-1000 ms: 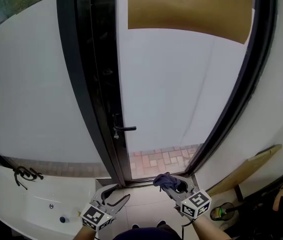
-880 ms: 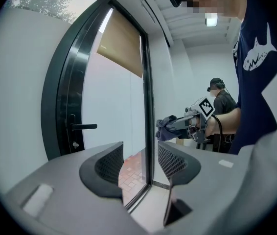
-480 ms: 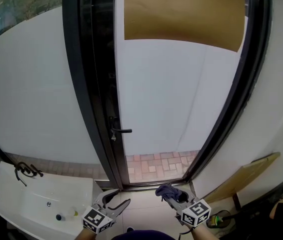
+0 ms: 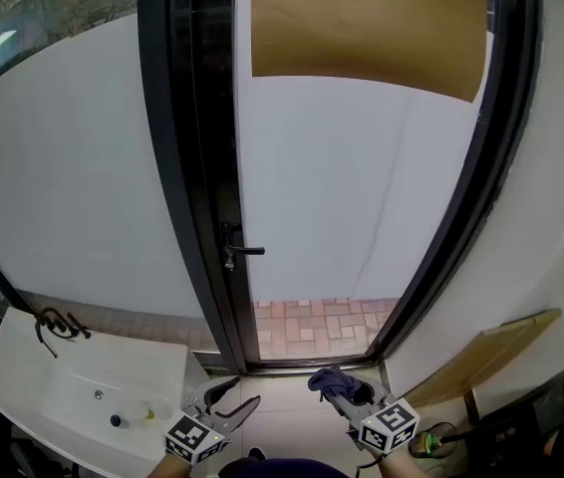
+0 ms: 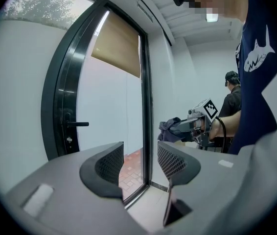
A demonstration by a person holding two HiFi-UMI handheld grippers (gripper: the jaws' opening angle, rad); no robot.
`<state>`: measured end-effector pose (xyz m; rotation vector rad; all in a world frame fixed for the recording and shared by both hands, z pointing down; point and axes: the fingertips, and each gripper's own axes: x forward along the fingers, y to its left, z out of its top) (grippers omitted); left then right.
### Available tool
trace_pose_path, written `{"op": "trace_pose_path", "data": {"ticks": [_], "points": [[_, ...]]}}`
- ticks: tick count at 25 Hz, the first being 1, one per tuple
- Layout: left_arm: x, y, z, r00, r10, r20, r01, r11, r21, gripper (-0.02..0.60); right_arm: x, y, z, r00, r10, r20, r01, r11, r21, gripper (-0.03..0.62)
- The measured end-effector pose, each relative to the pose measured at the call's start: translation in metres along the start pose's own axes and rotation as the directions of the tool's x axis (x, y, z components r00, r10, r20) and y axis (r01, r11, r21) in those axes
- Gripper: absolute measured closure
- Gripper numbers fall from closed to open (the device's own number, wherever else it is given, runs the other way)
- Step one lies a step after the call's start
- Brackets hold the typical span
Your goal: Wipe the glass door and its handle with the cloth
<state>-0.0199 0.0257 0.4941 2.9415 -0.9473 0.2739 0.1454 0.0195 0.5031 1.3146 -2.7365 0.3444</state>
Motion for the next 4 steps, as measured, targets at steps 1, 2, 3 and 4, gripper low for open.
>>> {"op": "trace_pose_path", "data": {"ticks": [1, 2, 3, 4], "points": [[-0.0011, -0.0024, -0.0022, 1.000, 0.003, -0.004, -0.003, 1.000, -0.001, 0.370, -0.0027, 0.0009, 0.0001, 1.000, -0.003, 0.006, 0.003, 1.000, 0.003, 0.453], [-0.0023, -0.0045, -0.0040, 1.000, 0.007, -0.004, -0.007, 1.000, -0.002, 0.370, -0.0058, 0.0018, 0.0001, 1.000, -0.006, 0.012, 0.006, 1.000, 0.007, 0.452], [-0.0036, -0.0065, -0.0057, 1.000, 0.011, -0.003, -0.011, 1.000, -0.002, 0.370, -0.0091, 0.0029, 0.0001, 1.000, -0.009, 0.017, 0.009, 1.000, 0.011, 0.453], [-0.0050, -0.0085, -0.0071, 1.000, 0.016, -0.001, -0.016, 1.000, -0.002, 0.370, -0.0124, 0.0040, 0.0000, 1.000, -0.012, 0.022, 0.012, 1.000, 0.015, 0.453]]}}
